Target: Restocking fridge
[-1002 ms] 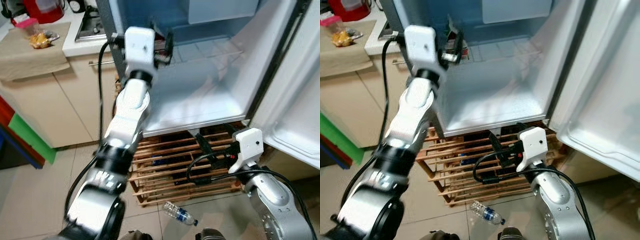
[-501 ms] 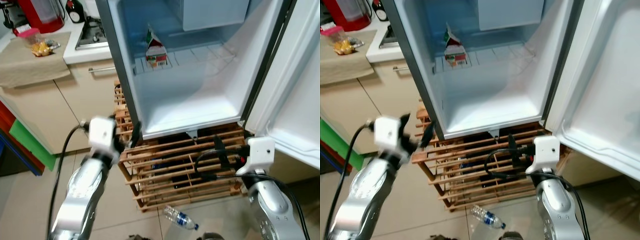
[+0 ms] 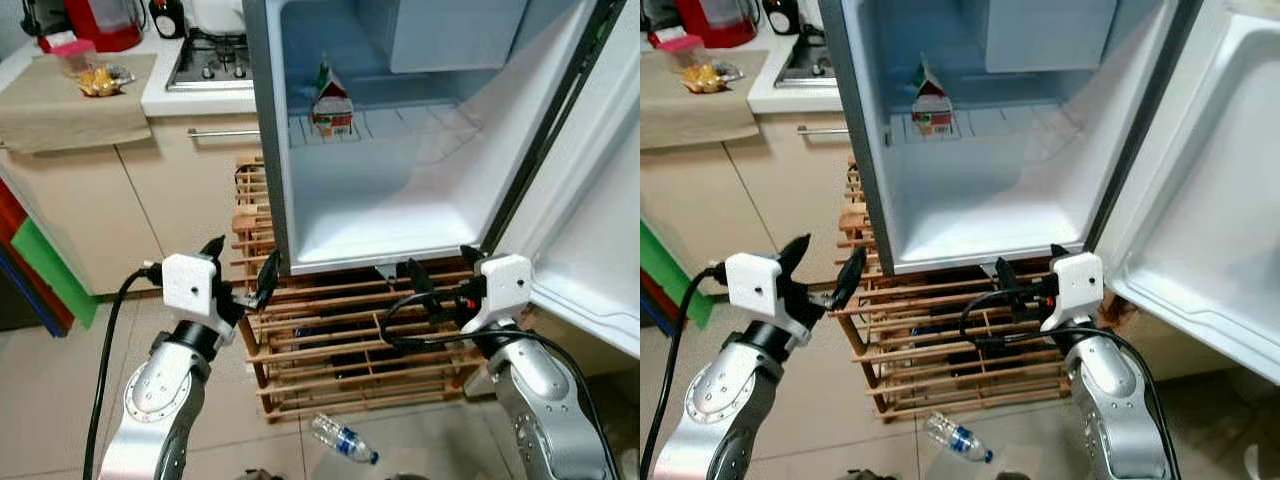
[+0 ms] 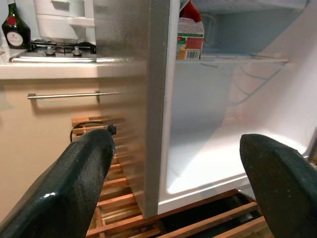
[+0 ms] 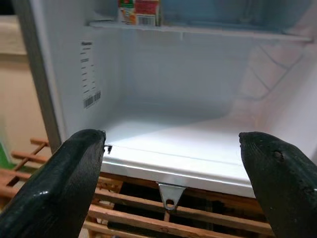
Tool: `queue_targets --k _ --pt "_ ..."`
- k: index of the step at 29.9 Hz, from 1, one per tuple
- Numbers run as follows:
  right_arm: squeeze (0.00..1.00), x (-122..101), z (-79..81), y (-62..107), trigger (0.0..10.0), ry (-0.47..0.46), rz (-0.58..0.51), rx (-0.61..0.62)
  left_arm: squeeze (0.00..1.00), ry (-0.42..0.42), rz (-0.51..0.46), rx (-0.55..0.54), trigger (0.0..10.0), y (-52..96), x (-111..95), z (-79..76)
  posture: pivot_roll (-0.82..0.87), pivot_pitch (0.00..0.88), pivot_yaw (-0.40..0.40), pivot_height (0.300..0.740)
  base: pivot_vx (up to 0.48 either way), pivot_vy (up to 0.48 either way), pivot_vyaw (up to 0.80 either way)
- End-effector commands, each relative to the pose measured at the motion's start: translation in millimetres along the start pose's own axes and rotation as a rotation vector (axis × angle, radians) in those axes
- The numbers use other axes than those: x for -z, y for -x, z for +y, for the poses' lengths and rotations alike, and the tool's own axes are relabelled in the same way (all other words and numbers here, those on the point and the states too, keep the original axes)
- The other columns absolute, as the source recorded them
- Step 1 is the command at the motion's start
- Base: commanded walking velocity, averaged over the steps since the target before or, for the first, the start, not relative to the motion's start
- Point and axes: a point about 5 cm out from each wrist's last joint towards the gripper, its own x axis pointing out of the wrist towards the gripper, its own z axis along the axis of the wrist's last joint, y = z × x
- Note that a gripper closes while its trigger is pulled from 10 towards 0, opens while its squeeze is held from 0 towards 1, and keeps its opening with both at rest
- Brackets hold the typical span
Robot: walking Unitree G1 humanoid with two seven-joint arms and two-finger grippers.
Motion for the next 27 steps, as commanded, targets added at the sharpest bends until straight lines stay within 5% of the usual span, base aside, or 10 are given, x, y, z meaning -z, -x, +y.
queue_targets --k 1,9,27 --pt "0.00 -13 -0.7 -3.8 10.0 0.028 -0.063 -0.024 0.00 0.003 -0.017 0.027 10.0 -8.4 -3 -6.4 -0.11 0.000 0.005 0.740 0.000 0.000 0.00" --pt "0.00 -25 -7.0 -9.9 10.0 0.054 -0.100 -0.022 0.00 0.035 -0.092 0.071 10.0 -23.8 -15 -17.4 -0.14 0.000 0.009 0.740 0.000 -0.458 0.00" --pt "0.00 -9 3.2 4.9 10.0 0.031 -0.036 -0.043 0.00 0.043 -0.106 0.149 10.0 -22.7 -20 -30.0 -0.15 0.000 0.033 0.740 0.000 -0.480 0.00"
